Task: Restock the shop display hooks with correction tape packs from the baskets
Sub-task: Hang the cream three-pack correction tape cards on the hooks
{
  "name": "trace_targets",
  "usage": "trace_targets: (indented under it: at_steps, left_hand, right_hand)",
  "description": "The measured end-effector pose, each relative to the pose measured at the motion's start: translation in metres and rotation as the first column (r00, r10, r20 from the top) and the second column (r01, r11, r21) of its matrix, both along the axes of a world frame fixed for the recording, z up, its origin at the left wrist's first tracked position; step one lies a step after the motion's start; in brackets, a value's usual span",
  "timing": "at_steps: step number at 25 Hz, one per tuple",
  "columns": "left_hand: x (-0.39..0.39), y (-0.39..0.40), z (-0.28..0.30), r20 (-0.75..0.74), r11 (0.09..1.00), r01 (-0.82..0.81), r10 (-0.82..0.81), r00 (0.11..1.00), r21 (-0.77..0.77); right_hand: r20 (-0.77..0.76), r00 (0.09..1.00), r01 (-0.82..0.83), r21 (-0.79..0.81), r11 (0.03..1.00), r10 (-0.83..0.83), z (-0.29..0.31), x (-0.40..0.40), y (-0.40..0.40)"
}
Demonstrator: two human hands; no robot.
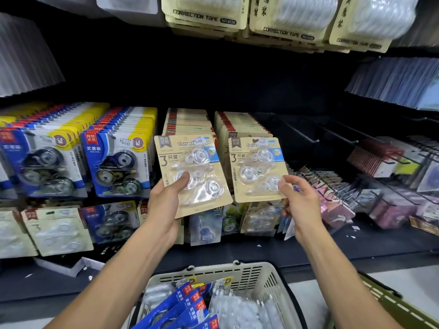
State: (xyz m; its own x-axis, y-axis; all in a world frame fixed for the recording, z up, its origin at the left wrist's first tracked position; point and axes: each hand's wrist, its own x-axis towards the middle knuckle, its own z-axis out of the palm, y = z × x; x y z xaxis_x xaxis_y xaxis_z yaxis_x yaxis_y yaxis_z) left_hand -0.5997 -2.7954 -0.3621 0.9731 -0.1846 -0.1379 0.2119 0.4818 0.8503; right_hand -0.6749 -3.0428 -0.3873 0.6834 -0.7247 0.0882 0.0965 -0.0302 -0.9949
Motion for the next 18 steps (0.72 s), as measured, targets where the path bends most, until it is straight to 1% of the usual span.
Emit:
trace_targets:
  at_steps: [2, 4, 6, 9, 10, 12, 13, 14, 16, 17, 18]
  left_hand:
    - [-0.001, 0.002, 0.001, 0.001, 1.0, -0.005, 0.005, 1.0, 0.002]
    - [-0.002, 0.006, 0.002, -0.01, 1.0, -0.01, 0.01, 1.0, 0.01]
    - [-0.003, 0.01, 0.003, -0.017, 1.0, -0.001, 0.001, 1.0, 0.004]
    - [-0.002, 0.019, 0.004, -0.019, 1.0, -0.006, 0.006, 1.0, 0.006]
    - [-0.001, 0.02, 0.004, -0.024, 1.0, -0.007, 0.007, 1.0, 0.004]
    - [0.0, 0.022, 0.003, -0.048, 1.0, 0.009, -0.009, 0.999, -0.002]
    - [0.001, 0.023, 0.003, -0.07, 1.0, 0.021, -0.022, 0.997, -0.014]
    - [0.002, 0.022, 0.003, -0.097, 0.999, 0.034, -0.037, 0.995, -0.036]
    - [0.002, 0.02, 0.003, -0.114, 0.995, 0.074, -0.081, 0.99, -0.067]
    - [0.002, 0.018, 0.003, -0.094, 0.993, 0.095, -0.101, 0.99, -0.068]
    - [0.002, 0.015, 0.003, -0.062, 0.991, 0.113, -0.117, 0.991, -0.068]
  right_hand:
    - [-0.023, 0.998, 0.056, -0.01, 0.998, -0.056, -0.006, 0.005, -0.004]
    - [-0.042, 0.998, 0.053, 0.006, 0.999, -0.053, -0.011, 0.012, -0.005]
    - [-0.083, 0.997, -0.004, 0.049, 0.999, 0.008, -0.012, 0.021, -0.001]
    - [-0.131, 0.974, -0.149, 0.25, 0.957, 0.186, -0.012, 0.032, 0.008]
    - [-0.136, 0.966, -0.175, 0.289, 0.941, 0.221, -0.012, 0.034, 0.011]
    - [-0.168, 0.951, -0.207, 0.283, 0.937, 0.26, -0.008, 0.037, 0.022]
    - [-0.181, 0.933, -0.258, 0.269, 0.928, 0.312, -0.004, 0.037, 0.031]
    - [-0.18, 0.896, -0.356, 0.258, 0.898, 0.407, 0.001, 0.036, 0.04]
    - [-0.127, 0.763, -0.594, 0.249, 0.765, 0.633, 0.012, 0.032, 0.059]
    - [-0.099, 0.704, -0.67, 0.235, 0.704, 0.703, 0.017, 0.029, 0.066]
    - [-0.086, 0.68, -0.702, 0.209, 0.681, 0.728, 0.02, 0.027, 0.072]
